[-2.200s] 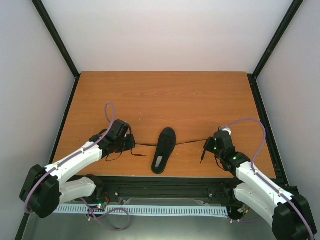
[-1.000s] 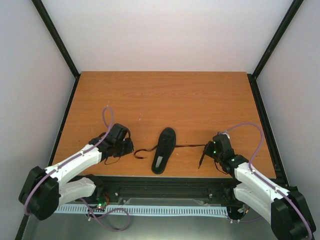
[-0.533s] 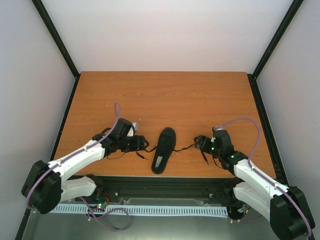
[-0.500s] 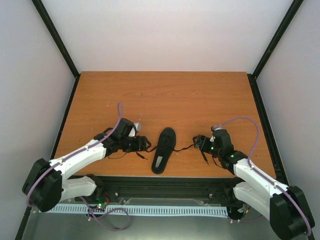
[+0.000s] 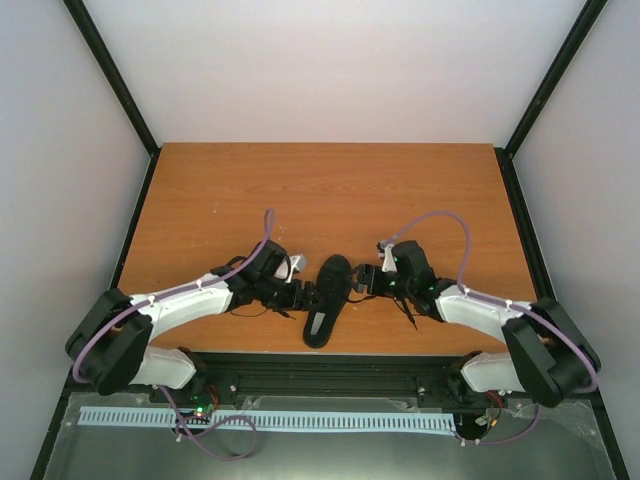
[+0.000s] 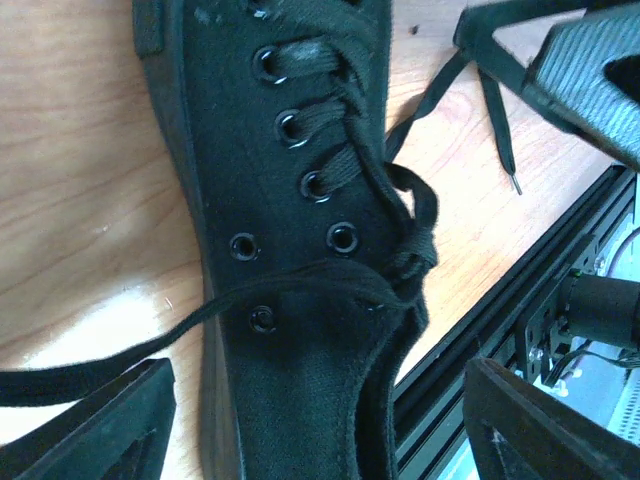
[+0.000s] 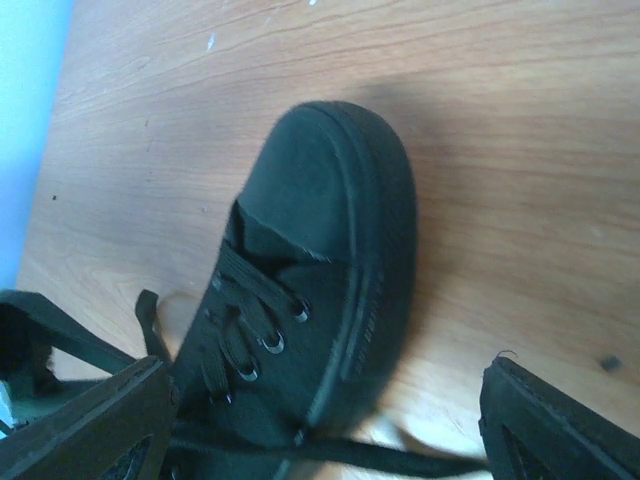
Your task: Tie the shoes
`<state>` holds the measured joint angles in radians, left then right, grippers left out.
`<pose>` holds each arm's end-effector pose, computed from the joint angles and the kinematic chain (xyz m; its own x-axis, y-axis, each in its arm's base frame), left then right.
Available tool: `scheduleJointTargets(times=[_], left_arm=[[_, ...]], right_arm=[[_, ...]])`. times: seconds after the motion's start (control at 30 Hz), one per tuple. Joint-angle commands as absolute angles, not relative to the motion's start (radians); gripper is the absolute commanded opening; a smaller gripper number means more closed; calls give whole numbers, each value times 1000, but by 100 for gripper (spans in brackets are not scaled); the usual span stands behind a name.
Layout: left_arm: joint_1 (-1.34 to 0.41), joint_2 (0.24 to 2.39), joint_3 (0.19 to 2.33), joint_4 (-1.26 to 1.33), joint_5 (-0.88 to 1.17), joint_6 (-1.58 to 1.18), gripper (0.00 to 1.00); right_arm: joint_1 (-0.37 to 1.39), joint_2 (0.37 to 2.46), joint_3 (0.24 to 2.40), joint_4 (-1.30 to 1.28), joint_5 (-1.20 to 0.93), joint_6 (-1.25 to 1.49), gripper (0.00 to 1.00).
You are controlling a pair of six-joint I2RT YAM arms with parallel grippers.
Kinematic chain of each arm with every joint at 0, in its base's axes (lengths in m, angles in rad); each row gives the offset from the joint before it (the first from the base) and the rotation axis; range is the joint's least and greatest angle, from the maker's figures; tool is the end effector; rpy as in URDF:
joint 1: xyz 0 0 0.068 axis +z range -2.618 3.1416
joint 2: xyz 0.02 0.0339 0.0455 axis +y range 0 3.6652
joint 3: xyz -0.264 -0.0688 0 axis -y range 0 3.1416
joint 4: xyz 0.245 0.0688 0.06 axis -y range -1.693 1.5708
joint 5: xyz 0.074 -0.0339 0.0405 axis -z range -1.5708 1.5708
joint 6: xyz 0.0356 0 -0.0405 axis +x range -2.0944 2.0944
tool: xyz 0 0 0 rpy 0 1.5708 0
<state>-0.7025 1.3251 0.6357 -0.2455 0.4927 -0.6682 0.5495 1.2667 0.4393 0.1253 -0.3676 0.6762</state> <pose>0.1766 -0.1715 0.1753 -0.9675 0.1039 -0.2304 0.2347 0.7074 -0.6667 0.1918 0.1325 0.1564 -0.8810 0.1453 -0.4502 -0.2180 0.7200 0.6588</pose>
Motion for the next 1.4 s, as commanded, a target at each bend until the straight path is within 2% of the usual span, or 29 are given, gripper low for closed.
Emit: scheduleJointTargets(times=[0.0, 0.3, 0.53, 0.63, 0.7, 0.77, 0.93, 1.03, 1.23, 1.37], left_arm=[[-707, 1374, 625, -187, 546, -660, 83], [-707, 1482, 621, -100, 536, -660, 81], [-707, 1557, 606, 36, 418, -684, 67], [-707, 1590, 615, 99, 415, -708, 62], [-707, 1609, 632, 118, 398, -713, 60], [-707, 1625, 654, 116, 369, -707, 59], [-707, 1642, 697, 115, 325, -690, 57], [-706, 1629, 702, 98, 315, -663, 58], [-707, 1457, 651, -34, 331, -549, 76], [-706, 1342, 613, -118, 290, -452, 80]], right_arm=[[570, 1372, 515, 212, -384, 691, 84], [584, 1570, 586, 269, -400, 703, 75], [587, 1647, 603, 293, -348, 744, 60], [586, 1667, 614, 312, -338, 760, 55], [585, 1669, 621, 319, -322, 770, 48], [586, 1665, 632, 315, -292, 772, 46], [585, 1653, 666, 279, -247, 746, 46], [579, 1630, 669, 248, -222, 725, 54], [507, 1482, 628, 133, -198, 675, 71], [465, 1358, 603, 19, -184, 608, 79]])
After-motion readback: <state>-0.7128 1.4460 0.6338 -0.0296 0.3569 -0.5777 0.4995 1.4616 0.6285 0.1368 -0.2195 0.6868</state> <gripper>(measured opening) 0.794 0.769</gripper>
